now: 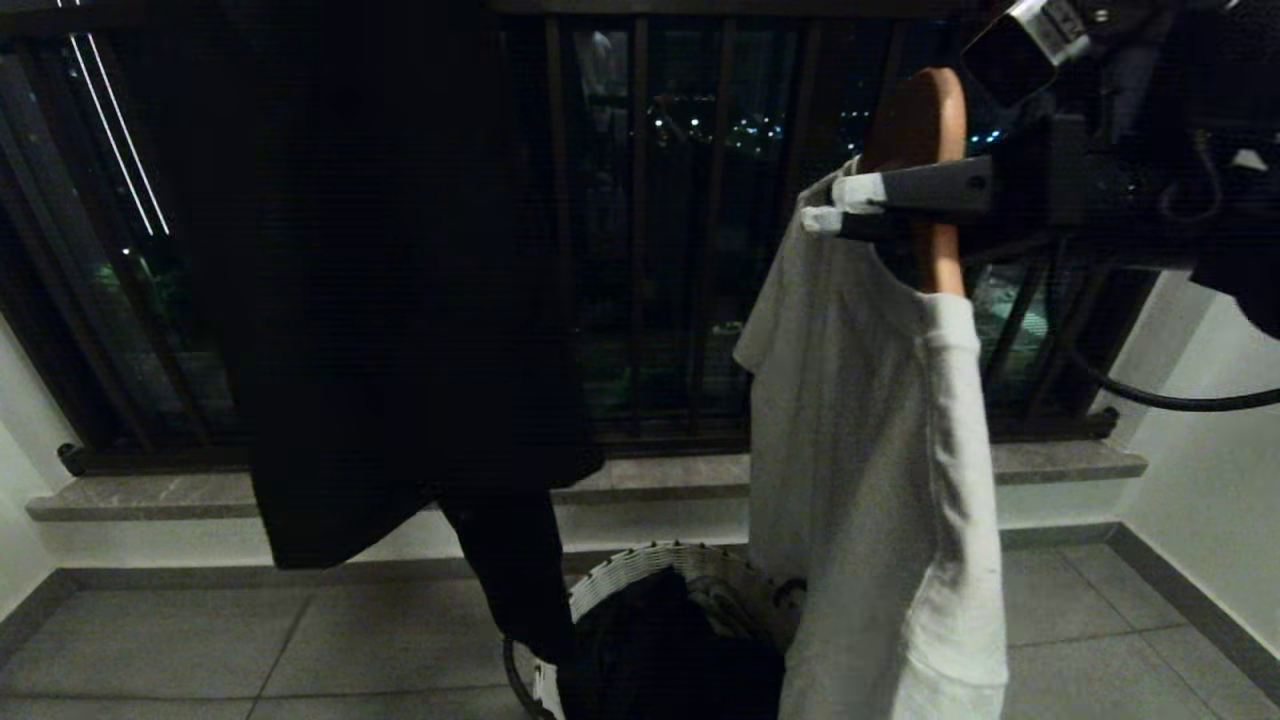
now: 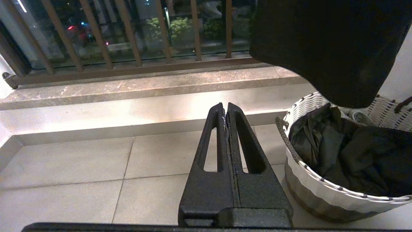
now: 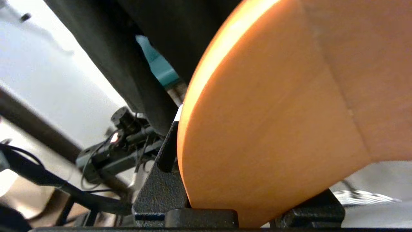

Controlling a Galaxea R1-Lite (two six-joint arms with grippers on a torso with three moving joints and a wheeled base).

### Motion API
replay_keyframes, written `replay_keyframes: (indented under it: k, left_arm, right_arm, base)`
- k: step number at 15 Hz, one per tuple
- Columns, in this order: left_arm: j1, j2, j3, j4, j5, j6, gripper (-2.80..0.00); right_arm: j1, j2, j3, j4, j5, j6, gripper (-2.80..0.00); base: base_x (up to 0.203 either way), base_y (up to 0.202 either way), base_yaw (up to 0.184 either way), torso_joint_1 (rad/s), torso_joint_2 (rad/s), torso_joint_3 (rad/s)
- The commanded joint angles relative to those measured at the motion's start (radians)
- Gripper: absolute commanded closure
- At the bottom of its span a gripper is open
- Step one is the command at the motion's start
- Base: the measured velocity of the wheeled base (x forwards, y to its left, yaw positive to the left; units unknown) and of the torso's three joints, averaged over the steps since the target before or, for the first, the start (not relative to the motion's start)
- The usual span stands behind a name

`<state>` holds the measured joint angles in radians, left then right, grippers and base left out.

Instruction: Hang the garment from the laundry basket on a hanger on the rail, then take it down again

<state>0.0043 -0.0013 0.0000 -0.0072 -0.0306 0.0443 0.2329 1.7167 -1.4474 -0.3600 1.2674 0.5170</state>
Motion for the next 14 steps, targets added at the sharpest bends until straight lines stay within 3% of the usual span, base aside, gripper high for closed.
replay_keyframes:
  k: [1,5,14]
  left_arm:
    - [0.0,0.0,0.003,0.0,0.0,0.0,0.0]
    - [0.0,0.0,0.002,0.0,0.0,0.0,0.0]
    - [0.0,0.0,0.003,0.0,0.0,0.0,0.0]
  right_arm:
    - [0.059,0.107,-0.051,-0.007,0.005,0.004,0.0]
    - [0.151,0.199,-0.176,0.004,-0.03,0.021,0.0]
    - [0.3,0.247,-0.261,0.03,-0.1,0.032,0.0]
  base:
    - [0.0,0.0,0.0,0.0,0.0,0.0]
    - [0.0,0.0,0.0,0.0,0.0,0.0]
    - [0.0,0.0,0.0,0.0,0.0,0.0]
